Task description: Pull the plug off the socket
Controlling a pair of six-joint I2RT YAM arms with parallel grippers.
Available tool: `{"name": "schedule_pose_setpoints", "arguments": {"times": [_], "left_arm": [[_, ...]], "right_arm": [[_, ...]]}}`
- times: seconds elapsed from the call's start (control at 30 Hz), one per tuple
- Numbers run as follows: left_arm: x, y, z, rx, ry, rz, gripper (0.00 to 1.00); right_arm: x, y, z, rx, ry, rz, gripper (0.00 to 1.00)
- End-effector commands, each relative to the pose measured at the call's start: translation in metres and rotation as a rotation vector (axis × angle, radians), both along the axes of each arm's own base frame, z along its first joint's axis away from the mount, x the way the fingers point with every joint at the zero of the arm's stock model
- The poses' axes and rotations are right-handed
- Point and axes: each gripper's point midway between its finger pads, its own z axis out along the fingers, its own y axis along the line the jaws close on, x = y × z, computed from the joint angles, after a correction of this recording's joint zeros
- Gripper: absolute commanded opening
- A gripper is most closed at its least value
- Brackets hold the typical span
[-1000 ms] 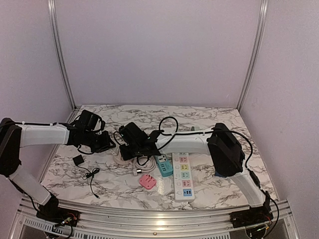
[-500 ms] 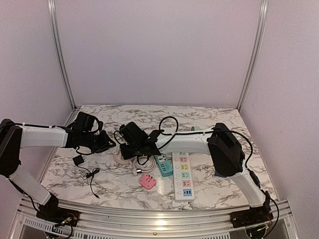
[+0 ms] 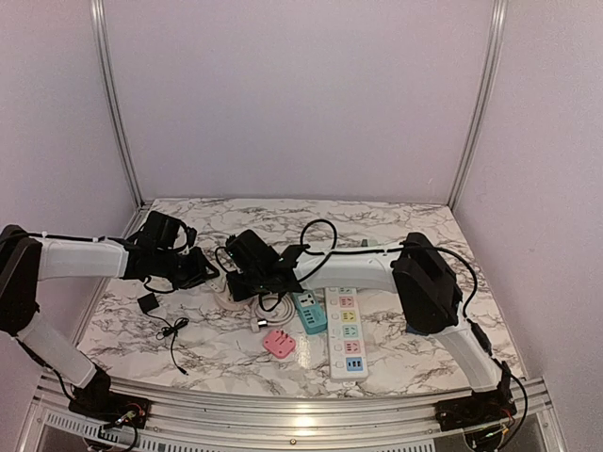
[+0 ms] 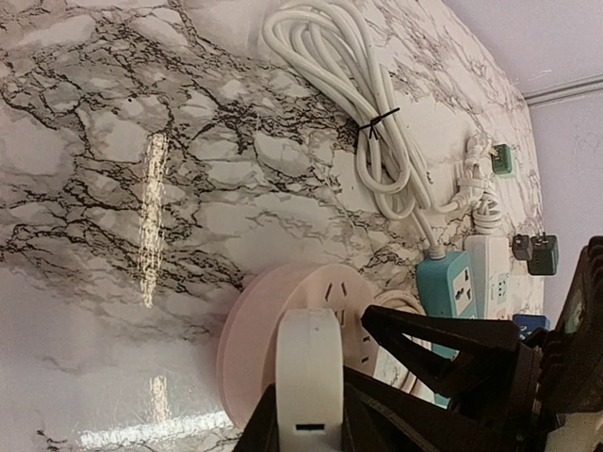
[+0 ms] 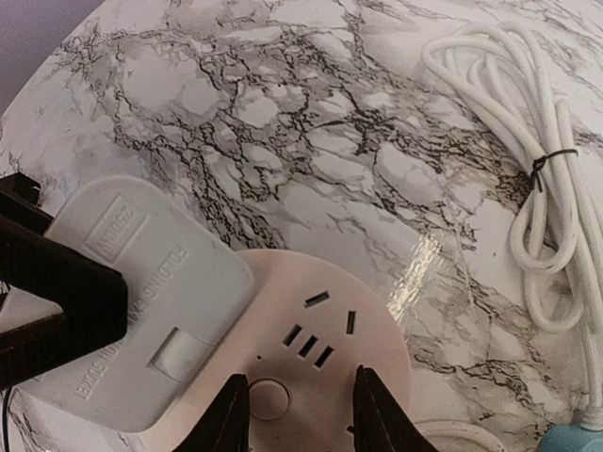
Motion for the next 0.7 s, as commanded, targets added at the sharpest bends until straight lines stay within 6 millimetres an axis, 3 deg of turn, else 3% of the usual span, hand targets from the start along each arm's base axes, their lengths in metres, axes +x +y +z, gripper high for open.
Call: {"name": "schedule_pose_setpoints", "arguments": {"times": [0.0,0.23,0.57,0.67], "left_arm": [[0.014,-0.030,0.068,-0.117,-0.176,-0.083,0.00],[0.010,-0.037,0.060,-0.068,-0.160,-0.095,0.00],[0.023,-0.048,0.059,-0.162,-0.092,-0.016,0.00],[0.023,-0.048,0.053,-0.101,-0.094,-0.026,0.00]], "right_arm": [[-0.020,-0.014,-0.056,-0.141,0.092,0.037,0.37],[-0.021,-0.016,-0.058,-0.155,0.094,0.039,0.38],[-0.023,-0.026,-0.067,-0.206,0.094,0.021,0.41],[-0.024,-0.026,-0.070,-0.213,0.099,0.023,0.42]]}}
